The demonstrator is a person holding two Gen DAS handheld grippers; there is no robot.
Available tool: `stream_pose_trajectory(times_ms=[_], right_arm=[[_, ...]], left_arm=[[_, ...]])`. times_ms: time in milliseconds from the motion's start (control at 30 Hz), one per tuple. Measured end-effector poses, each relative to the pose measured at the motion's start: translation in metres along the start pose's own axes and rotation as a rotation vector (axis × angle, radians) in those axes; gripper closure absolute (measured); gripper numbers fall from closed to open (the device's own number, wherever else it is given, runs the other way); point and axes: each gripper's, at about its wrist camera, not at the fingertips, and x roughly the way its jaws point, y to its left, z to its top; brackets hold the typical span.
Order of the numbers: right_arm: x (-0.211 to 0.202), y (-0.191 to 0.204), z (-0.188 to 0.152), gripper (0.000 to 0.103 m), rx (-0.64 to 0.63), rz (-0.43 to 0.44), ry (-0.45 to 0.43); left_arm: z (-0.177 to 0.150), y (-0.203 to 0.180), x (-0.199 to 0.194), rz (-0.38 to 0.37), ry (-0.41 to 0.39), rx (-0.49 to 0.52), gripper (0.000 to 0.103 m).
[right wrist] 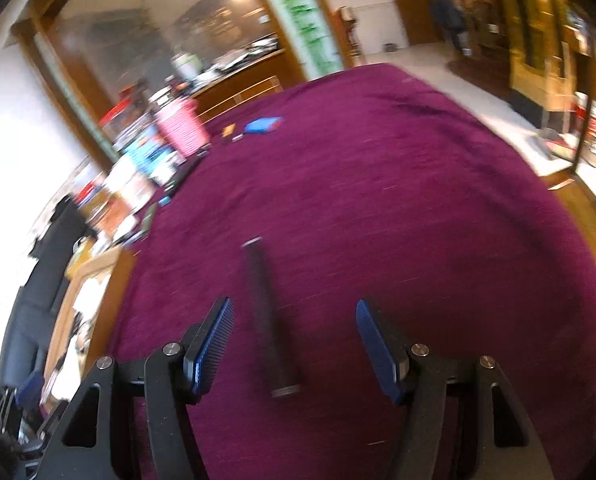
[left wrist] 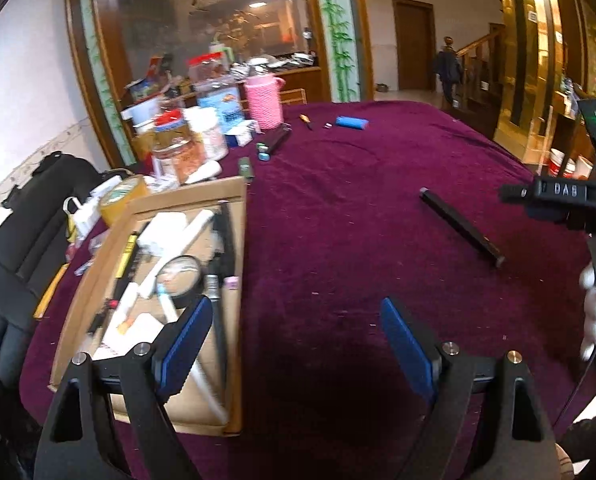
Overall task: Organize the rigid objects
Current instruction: 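Move the open right gripper to the thick black marker on the table, then grasp the thick black marker with the right gripper while the left reaches the blue pen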
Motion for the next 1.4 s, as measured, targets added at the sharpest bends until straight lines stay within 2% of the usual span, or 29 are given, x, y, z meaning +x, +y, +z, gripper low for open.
stream_pose_trajectory(times_ms=[167, 233, 333, 400, 433, 467, 500, 533, 633, 800, 933, 1000, 1100, 1200, 1267, 1333, 1400], right_arm=[[0.009, -0.010, 0.008, 0.035, -0.030, -0.035, 0.044], [0.019, 0.001, 0.007, 0.035, -0.077, -0.031, 0.072], [0.042, 0.027, 0.003, 0.035, -0.167, -0.037, 0.122], [0.064, 0.044, 0.001, 0.035, -0.229, -0.074, 0.170], [0.072, 0.054, -0.001, 0.040, -0.275, -0.109, 0.177], [0.074, 0.062, -0.004, 0.052, -0.332, -0.139, 0.177], [0.076, 0.069, -0.007, 0.073, -0.370, -0.166, 0.181], [0.075, 0.073, -0.008, 0.087, -0.381, -0.155, 0.190], [0.068, 0.072, -0.011, 0.087, -0.334, -0.040, 0.230], [0.055, 0.063, -0.018, 0.087, -0.261, 0.048, 0.213], [0.042, 0.060, -0.016, 0.087, -0.249, 0.075, 0.173], [0.042, 0.064, -0.014, 0.087, -0.244, 0.095, 0.172], [0.042, 0.068, -0.016, 0.087, -0.232, 0.121, 0.183], [0.049, 0.074, -0.016, 0.087, -0.208, 0.153, 0.205], [0.052, 0.080, -0.019, 0.087, -0.198, 0.166, 0.216], [0.053, 0.087, -0.021, 0.087, -0.199, 0.168, 0.223], [0.054, 0.095, -0.023, 0.087, -0.204, 0.161, 0.231]], left_arm=[[-0.001, -0.014, 0.011, -0.063, 0.041, 0.008, 0.018], [-0.003, -0.019, 0.012, -0.071, 0.045, 0.007, 0.018], [-0.010, -0.033, 0.004, -0.139, 0.032, 0.021, 0.018], [-0.015, -0.045, -0.004, -0.172, 0.007, 0.058, 0.018], [-0.019, -0.050, -0.009, -0.193, -0.008, 0.079, 0.018], [-0.021, -0.051, -0.012, -0.211, -0.013, 0.092, 0.018], [-0.022, -0.052, -0.013, -0.222, -0.014, 0.096, 0.018], [-0.025, -0.050, -0.015, -0.230, -0.016, 0.096, 0.018], [-0.026, -0.038, -0.014, -0.238, -0.006, 0.057, 0.018], [-0.021, -0.007, -0.016, -0.242, -0.028, -0.021, 0.018], [-0.008, 0.040, -0.024, -0.183, -0.081, -0.055, 0.018], [0.000, 0.080, -0.029, -0.129, -0.106, -0.101, 0.018], [0.008, 0.161, -0.021, -0.041, -0.095, -0.207, 0.018], [0.010, 0.251, 0.012, 0.004, -0.031, -0.296, 0.018], [0.007, 0.295, 0.039, -0.020, 0.022, -0.342, 0.018], [0.000, 0.329, 0.068, -0.065, 0.075, -0.382, 0.018], [-0.005, 0.351, 0.096, -0.066, 0.123, -0.389, 0.018]])
